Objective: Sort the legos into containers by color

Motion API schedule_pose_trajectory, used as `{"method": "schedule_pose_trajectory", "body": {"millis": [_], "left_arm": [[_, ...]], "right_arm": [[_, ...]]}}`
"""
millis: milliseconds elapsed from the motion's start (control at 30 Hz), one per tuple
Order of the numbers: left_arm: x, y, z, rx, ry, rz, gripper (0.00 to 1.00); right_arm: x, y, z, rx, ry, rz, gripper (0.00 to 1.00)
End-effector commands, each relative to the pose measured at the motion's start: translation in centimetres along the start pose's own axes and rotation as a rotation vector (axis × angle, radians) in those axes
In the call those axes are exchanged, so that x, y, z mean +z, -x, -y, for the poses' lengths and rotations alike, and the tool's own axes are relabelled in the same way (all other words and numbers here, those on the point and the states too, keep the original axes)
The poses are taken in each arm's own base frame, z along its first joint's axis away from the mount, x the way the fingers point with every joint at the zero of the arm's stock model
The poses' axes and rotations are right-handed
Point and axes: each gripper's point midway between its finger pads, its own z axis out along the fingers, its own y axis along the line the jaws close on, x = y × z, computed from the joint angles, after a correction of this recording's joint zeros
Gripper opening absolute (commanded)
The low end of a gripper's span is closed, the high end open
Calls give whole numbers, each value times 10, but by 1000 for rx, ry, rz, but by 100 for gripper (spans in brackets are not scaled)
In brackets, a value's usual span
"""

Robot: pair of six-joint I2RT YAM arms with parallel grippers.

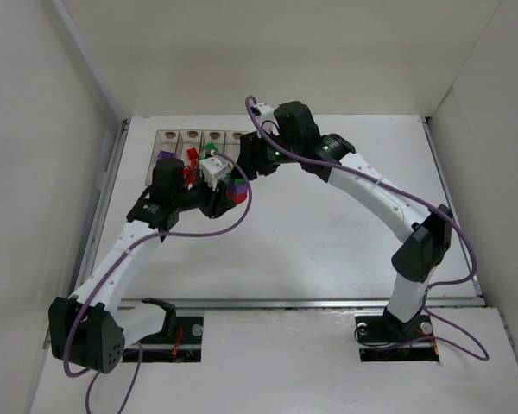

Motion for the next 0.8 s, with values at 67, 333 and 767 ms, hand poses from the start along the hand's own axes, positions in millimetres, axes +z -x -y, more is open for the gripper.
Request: {"method": "schedule_pose_trajectory", "body": {"millis": [67, 333, 767], "left_arm": [[-2, -29, 2, -23, 23, -45, 0], [-5, -43, -2, -14, 61, -75, 0], [-20, -34, -27, 14, 223, -94, 0]], "right_arm": [[-15, 54, -21, -59, 12, 170, 0], [-12, 65, -15, -30, -9, 195, 0], [92, 39, 86, 172, -146, 109, 6]]}}
